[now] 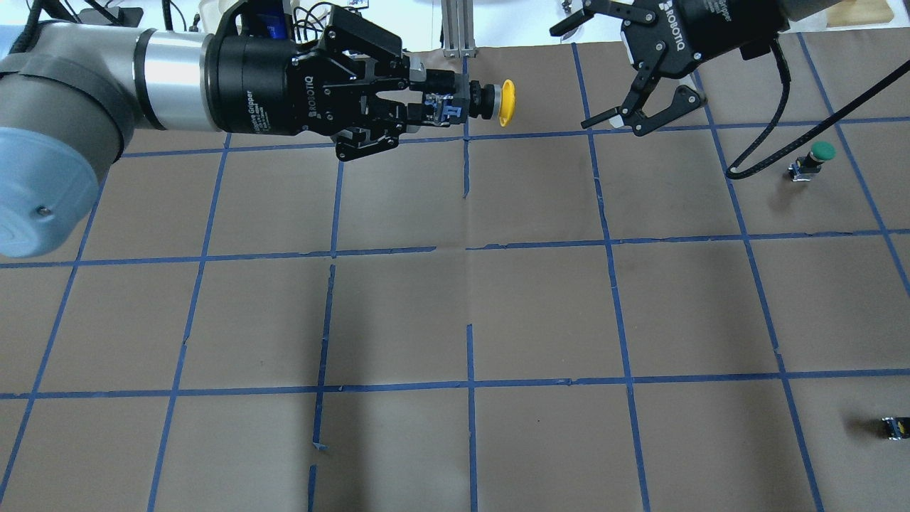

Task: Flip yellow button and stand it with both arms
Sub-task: 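Carry the yellow button toward the right gripper while the right arm rises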

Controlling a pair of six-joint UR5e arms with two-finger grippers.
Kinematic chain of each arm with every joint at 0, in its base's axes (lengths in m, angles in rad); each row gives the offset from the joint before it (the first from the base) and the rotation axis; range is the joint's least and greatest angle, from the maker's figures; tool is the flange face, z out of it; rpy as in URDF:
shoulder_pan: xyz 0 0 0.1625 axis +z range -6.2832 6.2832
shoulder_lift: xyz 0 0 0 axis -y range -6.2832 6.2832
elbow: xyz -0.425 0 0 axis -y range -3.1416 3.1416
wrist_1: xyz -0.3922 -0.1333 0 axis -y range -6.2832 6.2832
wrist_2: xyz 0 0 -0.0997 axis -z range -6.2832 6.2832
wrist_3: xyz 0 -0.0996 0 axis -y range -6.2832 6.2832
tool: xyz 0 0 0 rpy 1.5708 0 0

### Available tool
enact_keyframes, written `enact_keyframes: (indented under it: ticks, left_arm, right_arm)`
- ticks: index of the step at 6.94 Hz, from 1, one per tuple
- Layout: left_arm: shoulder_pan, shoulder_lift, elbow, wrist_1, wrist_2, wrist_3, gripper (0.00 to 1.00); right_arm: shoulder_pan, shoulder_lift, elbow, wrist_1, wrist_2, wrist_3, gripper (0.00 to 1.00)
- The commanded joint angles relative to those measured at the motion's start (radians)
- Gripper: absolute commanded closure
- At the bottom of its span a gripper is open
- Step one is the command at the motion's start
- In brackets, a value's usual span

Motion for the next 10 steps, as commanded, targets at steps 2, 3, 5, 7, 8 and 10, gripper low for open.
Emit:
enact_keyframes:
  ticks: [2, 3, 5, 7, 8, 10]
  left_arm:
    - [-0.008, -0.006, -0.029, 0.098, -0.017, -0.134, 0.90]
    - [-0.008, -0.006, -0.043, 0.104, -0.080, -0.142, 0.90]
    - [-0.008, 0.003, -0.057, 0.104, -0.091, -0.148, 0.90]
    - [-0.008, 0.003, -0.057, 0.113, -0.091, -0.160, 0.90]
    - [-0.008, 0.003, -0.057, 0.119, -0.092, -0.162, 0.90]
    - [-0.008, 0.003, -0.058, 0.119, -0.091, -0.166, 0.90]
  right_arm:
    - [0.017, -0.070, 0.033, 0.011, 0.075, 0.117, 0.00]
    - [0.037, -0.066, 0.042, -0.002, 0.083, 0.152, 0.00]
    - [0.040, -0.040, 0.045, -0.002, 0.091, 0.151, 0.00]
    - [0.045, -0.046, 0.050, 0.007, 0.153, 0.179, 0.00]
    - [0.047, -0.046, 0.051, 0.008, 0.184, 0.179, 0.00]
    - [0.045, -0.049, 0.051, 0.010, 0.186, 0.180, 0.07]
